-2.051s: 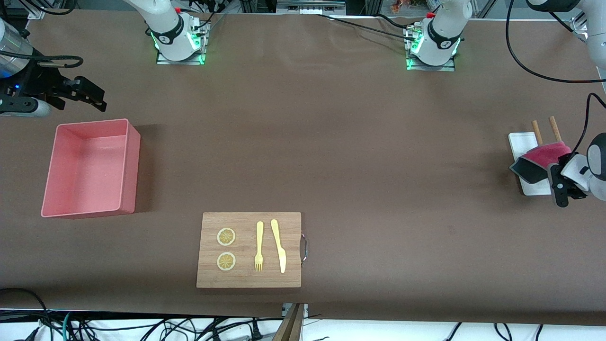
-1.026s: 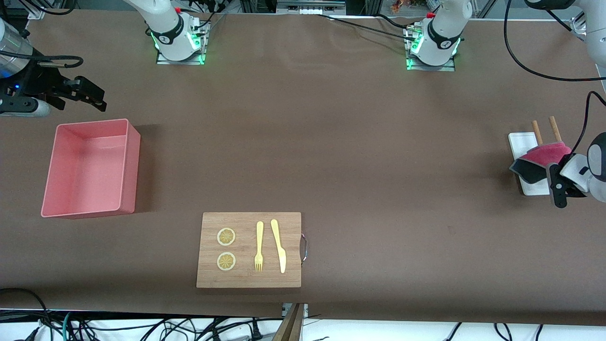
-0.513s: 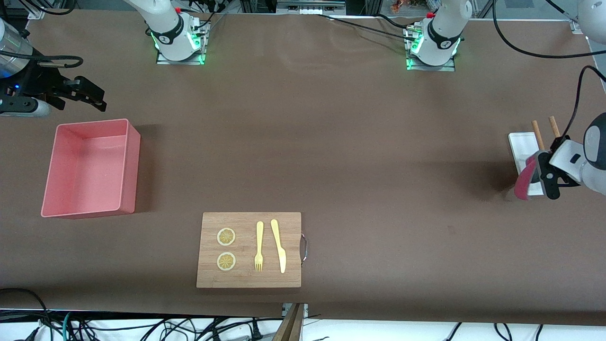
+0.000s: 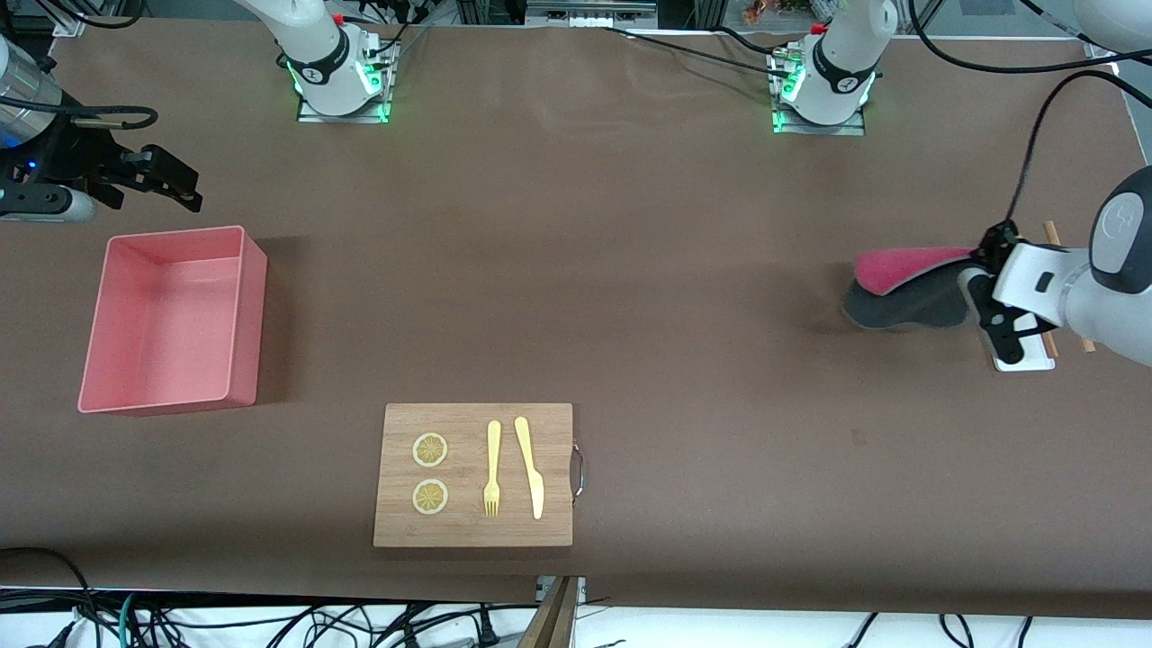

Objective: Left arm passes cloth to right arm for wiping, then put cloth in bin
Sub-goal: 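Lift the cloth with the left gripper and carry it toward the right gripper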

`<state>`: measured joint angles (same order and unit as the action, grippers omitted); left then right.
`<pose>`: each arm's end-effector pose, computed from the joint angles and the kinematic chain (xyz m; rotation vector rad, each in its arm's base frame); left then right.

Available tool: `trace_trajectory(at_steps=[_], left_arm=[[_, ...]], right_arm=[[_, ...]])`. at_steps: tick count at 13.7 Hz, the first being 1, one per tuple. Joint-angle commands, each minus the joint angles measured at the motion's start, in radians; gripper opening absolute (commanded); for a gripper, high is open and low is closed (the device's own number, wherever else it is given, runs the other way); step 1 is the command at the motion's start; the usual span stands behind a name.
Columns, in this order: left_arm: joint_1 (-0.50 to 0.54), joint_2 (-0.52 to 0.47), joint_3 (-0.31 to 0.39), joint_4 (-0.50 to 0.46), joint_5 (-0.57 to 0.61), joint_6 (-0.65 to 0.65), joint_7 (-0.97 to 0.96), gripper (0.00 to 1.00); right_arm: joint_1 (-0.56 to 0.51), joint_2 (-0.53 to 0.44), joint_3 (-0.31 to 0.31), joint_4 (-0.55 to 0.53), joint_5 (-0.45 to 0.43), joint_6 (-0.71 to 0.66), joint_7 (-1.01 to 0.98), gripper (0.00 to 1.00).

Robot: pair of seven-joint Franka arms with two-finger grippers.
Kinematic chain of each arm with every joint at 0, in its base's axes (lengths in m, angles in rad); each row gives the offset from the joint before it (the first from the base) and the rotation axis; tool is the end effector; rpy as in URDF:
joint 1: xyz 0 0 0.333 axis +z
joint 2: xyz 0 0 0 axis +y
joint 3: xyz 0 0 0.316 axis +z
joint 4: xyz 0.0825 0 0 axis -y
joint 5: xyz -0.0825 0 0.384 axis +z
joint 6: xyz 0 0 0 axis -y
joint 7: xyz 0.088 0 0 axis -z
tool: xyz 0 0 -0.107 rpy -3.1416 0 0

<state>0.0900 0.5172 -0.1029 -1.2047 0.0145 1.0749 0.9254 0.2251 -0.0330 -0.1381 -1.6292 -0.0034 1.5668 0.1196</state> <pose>0.6254 0.0084 0.4534 2.4207 -1.2285 -0.7895 0.5410 0.0456 0.6146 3.1389 -0.0509 -0.0466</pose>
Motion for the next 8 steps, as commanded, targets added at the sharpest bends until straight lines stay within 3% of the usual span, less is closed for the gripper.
trace_trajectory(at_steps=[1, 4, 8], left_arm=[[-0.015, 0.012, 0.012, 0.022, -0.228, -0.023, -0.216, 0.0], [-0.065, 0.018, 0.012, 0.02, -0.463, -0.006, -0.512, 0.0], [-0.156, 0.02, 0.012, 0.024, -0.643, 0.124, -0.833, 0.0]], right_arm=[[-0.009, 0.005, -0.005, 0.017, 0.014, -0.016, -0.003, 1.0], [-0.016, 0.007, -0.02, 0.017, 0.013, -0.01, -0.012, 1.0], [-0.018, 0.013, -0.035, 0.017, 0.003, -0.033, -0.02, 1.0]])
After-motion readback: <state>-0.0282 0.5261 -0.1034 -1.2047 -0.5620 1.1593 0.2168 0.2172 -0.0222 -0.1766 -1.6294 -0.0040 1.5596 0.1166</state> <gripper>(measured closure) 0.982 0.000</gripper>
